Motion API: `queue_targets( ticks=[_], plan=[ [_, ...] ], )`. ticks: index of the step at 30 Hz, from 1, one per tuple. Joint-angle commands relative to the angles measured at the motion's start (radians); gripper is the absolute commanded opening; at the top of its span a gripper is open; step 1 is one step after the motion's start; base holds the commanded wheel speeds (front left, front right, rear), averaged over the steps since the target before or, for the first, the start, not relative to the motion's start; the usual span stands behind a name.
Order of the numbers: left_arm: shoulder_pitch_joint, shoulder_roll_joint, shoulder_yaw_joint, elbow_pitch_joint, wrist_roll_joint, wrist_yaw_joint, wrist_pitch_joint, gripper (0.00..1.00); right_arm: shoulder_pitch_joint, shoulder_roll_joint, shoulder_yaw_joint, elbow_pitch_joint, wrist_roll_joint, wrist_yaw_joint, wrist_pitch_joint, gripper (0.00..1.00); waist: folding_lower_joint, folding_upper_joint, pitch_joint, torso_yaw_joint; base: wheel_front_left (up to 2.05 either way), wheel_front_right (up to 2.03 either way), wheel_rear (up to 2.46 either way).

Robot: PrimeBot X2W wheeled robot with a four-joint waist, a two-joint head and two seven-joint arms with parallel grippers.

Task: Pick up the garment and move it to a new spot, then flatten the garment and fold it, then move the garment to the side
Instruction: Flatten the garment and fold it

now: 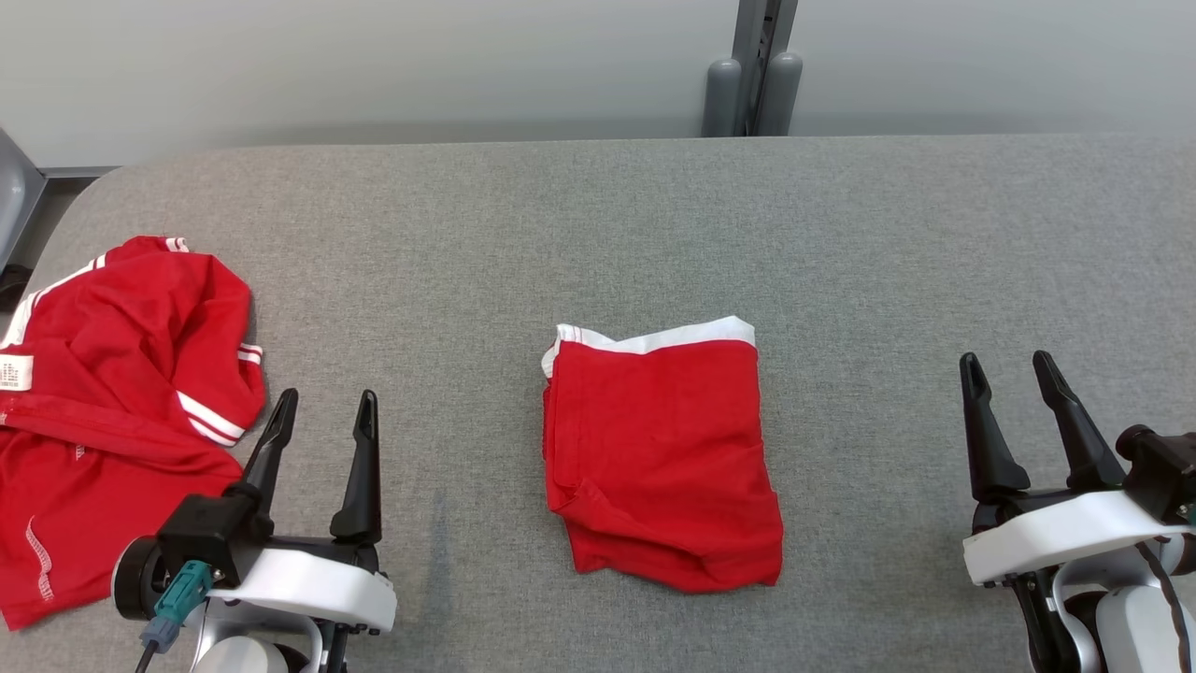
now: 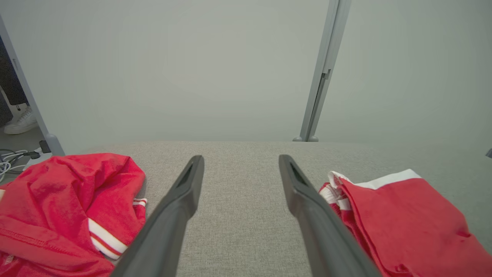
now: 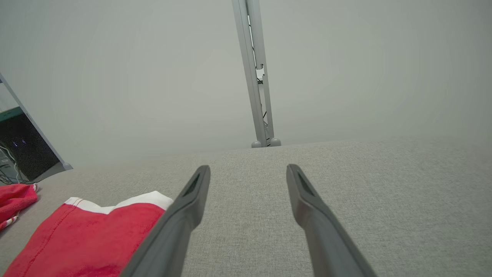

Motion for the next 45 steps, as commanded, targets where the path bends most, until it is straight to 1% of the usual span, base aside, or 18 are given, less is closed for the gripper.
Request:
queue_targets(
  ticks=[1,11,12,13,14,15,18,21,26,29,34,35,39,45],
  plan=[
    [0.007,0.005,0.002,-0.005,-0.001,0.006,0.001,1.00,0.008,0.000,-0.005,-0.011,-0.008,0.000,0.005,1.00,0.0000,0.0000,0.000,-0.002,0.00,0.00,0.00],
    [0.007,0.012,-0.009,-0.013,-0.005,0.010,0.011,1.00,0.014,0.013,-0.012,-0.036,-0.016,0.000,0.020,1.00,0.0000,0.0000,-0.003,-0.001,0.00,0.00,0.00],
    [0.003,0.012,-0.011,-0.013,-0.006,0.011,0.012,1.00,0.011,0.014,-0.010,-0.035,-0.018,0.000,0.023,0.85,0.0000,0.0000,-0.002,0.003,0.00,0.00,0.00],
    [0.000,0.012,-0.012,-0.013,-0.007,0.010,0.013,1.00,0.007,0.014,-0.002,-0.033,-0.019,0.000,0.027,0.33,0.0000,0.0000,-0.001,0.006,0.00,0.00,0.00],
    [-0.003,0.013,-0.013,-0.013,-0.007,0.008,0.013,1.00,0.001,0.011,0.009,-0.031,-0.023,0.000,0.029,0.09,0.0000,0.0000,0.001,0.009,0.00,0.00,0.00],
    [-0.007,0.014,-0.014,-0.013,-0.007,0.007,0.013,1.00,-0.006,0.008,0.025,-0.029,-0.026,0.000,0.034,0.00,0.0000,0.0000,0.003,0.012,0.00,0.00,0.00],
    [-0.015,0.014,-0.017,-0.009,-0.008,0.004,0.011,1.00,-0.025,-0.001,0.111,-0.014,-0.026,0.000,0.049,0.00,0.0000,0.0000,0.010,0.027,0.00,0.00,0.00],
    [-0.025,0.009,-0.022,-0.004,-0.011,0.001,0.005,1.00,-0.052,-0.011,0.229,0.014,-0.013,0.000,0.065,0.00,0.0000,0.0000,0.018,0.046,0.00,0.00,0.00],
    [-0.041,-0.006,-0.032,0.008,-0.017,0.000,-0.004,1.00,-0.106,-0.028,0.432,0.090,0.027,0.000,0.075,0.00,0.0000,0.0000,0.034,0.086,0.00,0.00,0.00],
    [-0.051,-0.015,-0.036,0.018,-0.019,-0.005,-0.010,1.00,-0.143,-0.039,0.522,0.145,0.063,0.000,0.068,0.00,0.0000,0.0000,0.043,0.110,0.00,0.00,0.00],
    [-0.061,-0.030,-0.044,0.037,-0.024,-0.010,-0.021,1.00,-0.204,-0.047,0.625,0.251,0.119,0.000,0.058,0.00,0.0000,0.0000,0.054,0.139,0.00,0.00,0.00],
    [-0.061,-0.030,-0.044,0.037,-0.024,-0.010,-0.021,1.00,-0.204,-0.047,0.625,0.251,0.119,0.000,0.058,0.00,0.0000,0.0000,0.054,0.139,0.00,0.00,0.00],
    [-0.069,-0.036,-0.045,0.050,-0.025,-0.014,-0.031,1.00,-0.245,-0.052,0.702,0.318,0.168,0.000,0.048,0.00,0.0000,0.0000,0.061,0.148,0.00,0.00,0.00],
    [-0.069,-0.036,-0.040,0.060,-0.024,-0.016,-0.038,1.00,-0.275,-0.071,0.804,0.336,0.229,0.000,0.028,0.00,0.0000,0.0000,0.068,0.141,0.00,0.00,0.00]
  ],
)
